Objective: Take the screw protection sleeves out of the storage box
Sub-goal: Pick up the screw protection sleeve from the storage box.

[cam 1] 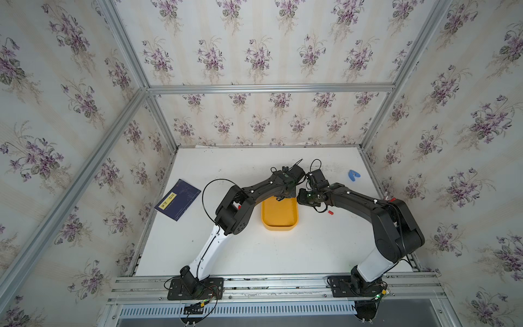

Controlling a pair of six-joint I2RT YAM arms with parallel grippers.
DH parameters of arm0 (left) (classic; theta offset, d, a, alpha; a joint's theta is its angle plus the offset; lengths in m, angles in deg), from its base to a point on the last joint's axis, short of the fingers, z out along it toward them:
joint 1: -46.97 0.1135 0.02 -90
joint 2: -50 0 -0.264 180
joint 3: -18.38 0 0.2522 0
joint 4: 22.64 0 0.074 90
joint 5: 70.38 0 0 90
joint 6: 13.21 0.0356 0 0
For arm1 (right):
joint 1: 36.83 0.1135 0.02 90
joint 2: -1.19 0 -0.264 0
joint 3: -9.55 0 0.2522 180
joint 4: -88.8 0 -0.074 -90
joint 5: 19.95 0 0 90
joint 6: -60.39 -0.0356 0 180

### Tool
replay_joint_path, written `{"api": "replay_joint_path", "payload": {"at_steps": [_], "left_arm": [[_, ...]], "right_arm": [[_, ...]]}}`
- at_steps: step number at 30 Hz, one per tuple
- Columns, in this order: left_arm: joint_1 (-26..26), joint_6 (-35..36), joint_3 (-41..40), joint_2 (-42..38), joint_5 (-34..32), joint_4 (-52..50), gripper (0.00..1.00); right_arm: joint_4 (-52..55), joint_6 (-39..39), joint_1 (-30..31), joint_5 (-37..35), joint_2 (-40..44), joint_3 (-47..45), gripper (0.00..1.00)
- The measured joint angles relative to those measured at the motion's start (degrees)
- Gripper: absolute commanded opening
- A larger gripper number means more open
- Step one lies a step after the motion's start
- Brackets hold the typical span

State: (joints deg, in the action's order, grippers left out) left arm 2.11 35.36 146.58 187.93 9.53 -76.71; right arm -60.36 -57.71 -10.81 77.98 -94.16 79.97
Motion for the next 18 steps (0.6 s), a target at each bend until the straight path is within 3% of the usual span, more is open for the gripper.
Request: {"api": "replay_joint_path", "payload": {"at_steps": [8, 18], "left_arm": [[-0.1, 0.7, -1.6, -1.8, -0.1, 0.2, 0.18], [-0.2, 1.7, -9.3, -10.6, 1.6, 1.1, 0.2]], "right_arm": [[0.4, 0.0, 0.4, -0.2, 0.2, 0.0, 0.37], [1.0, 0.9, 0.5, -1.8, 2.3, 0.4, 0.37]]}}
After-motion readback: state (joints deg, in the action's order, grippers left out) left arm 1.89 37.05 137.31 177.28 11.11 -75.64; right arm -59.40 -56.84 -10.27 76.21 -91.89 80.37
